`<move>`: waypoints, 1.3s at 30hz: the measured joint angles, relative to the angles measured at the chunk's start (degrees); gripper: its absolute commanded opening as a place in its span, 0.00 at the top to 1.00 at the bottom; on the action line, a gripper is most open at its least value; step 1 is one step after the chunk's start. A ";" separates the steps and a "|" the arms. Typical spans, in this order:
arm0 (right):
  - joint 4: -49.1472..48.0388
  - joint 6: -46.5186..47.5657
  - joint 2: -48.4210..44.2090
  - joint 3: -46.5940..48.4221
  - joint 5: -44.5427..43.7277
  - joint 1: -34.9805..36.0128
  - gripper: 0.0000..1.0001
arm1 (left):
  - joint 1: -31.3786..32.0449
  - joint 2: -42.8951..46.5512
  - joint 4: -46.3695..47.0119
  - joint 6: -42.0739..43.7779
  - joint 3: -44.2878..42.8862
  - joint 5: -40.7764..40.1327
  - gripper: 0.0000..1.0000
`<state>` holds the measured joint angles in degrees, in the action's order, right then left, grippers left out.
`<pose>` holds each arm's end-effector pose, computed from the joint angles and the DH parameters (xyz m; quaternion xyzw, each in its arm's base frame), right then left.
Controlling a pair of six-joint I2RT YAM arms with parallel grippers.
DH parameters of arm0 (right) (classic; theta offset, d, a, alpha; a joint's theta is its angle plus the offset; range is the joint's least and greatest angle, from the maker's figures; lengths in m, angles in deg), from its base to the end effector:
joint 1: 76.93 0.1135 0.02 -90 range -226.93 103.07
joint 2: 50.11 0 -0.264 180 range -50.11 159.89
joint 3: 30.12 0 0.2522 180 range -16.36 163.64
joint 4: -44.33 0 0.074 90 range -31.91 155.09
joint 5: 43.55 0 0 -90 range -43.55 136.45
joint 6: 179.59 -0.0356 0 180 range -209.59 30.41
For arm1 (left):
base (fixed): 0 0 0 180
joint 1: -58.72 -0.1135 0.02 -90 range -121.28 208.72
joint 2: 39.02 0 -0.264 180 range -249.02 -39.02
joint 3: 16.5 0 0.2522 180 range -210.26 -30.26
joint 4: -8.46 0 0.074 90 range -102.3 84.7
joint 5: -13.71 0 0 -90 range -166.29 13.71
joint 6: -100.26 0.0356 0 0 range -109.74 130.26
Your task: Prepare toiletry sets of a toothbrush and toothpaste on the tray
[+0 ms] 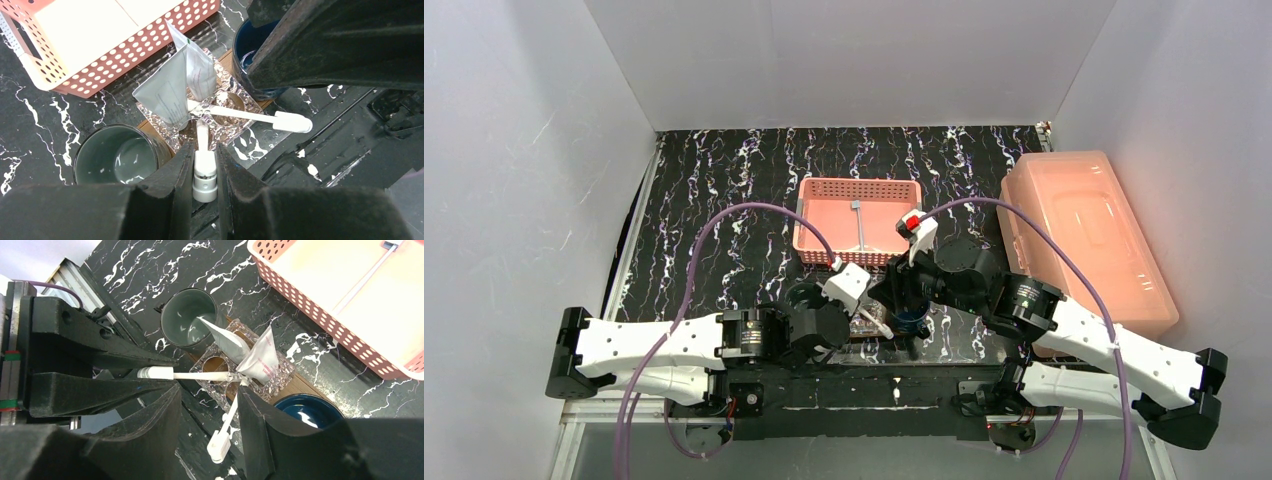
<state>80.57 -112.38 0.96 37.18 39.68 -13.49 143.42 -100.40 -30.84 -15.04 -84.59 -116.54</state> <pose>0.0927 0.1761 0.3519 -0.2523 0.7786 0.3560 0.4510 0.0441 -0.2262 0.3202 0.2645 0.7972 -0.1963 0.5059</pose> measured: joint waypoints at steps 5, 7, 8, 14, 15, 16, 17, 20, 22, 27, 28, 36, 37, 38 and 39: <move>-0.17 -0.24 -0.04 -0.39 -0.20 0.00 0.46 | -0.02 -0.07 1.18 0.24 1.60 -1.33 1.00; -0.28 -0.42 -0.09 -0.76 -0.20 0.00 0.45 | 0.00 -0.09 1.90 0.33 1.88 -1.64 1.00; -0.24 -0.50 -0.09 -0.90 -0.22 0.00 0.45 | -0.02 -0.09 2.47 0.44 2.14 -1.84 1.00; -0.31 -0.92 -0.24 -0.96 -0.42 0.00 0.44 | -0.02 -0.35 3.26 0.72 2.40 -2.19 0.99; -0.33 -0.96 -0.26 -0.96 -0.42 0.00 0.44 | 0.00 -0.42 3.26 0.72 2.40 -2.19 0.96; -0.33 -0.98 -0.28 -0.96 -0.39 0.00 0.44 | 0.00 -0.46 3.26 0.72 2.40 -2.19 0.93; -0.33 -1.01 -0.31 -1.01 -0.42 0.00 0.43 | 0.00 -0.46 3.26 0.72 2.40 -2.19 0.90; -0.48 -1.03 -0.52 -1.55 -0.42 0.00 0.43 | 0.00 -0.46 3.26 0.70 2.40 -2.19 0.82; -0.46 -1.03 -0.52 -1.92 -0.39 0.00 0.42 | 0.00 -0.46 3.26 0.61 2.40 -2.19 0.78; -0.39 -1.05 -0.52 -2.01 -0.42 0.00 0.41 | -0.02 -0.46 2.99 0.35 2.40 -1.95 0.73; -0.39 -1.05 -0.52 -2.03 -0.39 0.00 0.41 | -0.02 -0.46 2.93 0.24 2.40 -1.88 0.73; -0.37 -1.07 -0.52 -2.03 -0.39 0.00 0.41 | -0.02 -0.46 2.21 -0.13 2.40 -0.81 0.72; -0.37 -1.07 -0.52 -2.03 -0.39 0.00 0.41 | -0.02 -0.46 2.03 -0.22 2.40 -0.72 0.71; -0.37 -1.07 -0.52 -2.03 -0.42 0.00 0.40 | 0.00 -0.46 1.73 -0.26 2.40 -0.59 0.69; -0.37 -1.09 -0.52 -2.03 -0.39 0.00 0.40 | -0.02 -0.46 1.51 -0.26 2.40 -0.48 0.66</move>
<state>80.20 -113.47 0.44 35.15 39.29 -13.49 143.40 -100.86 -29.34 -15.30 -82.19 -117.03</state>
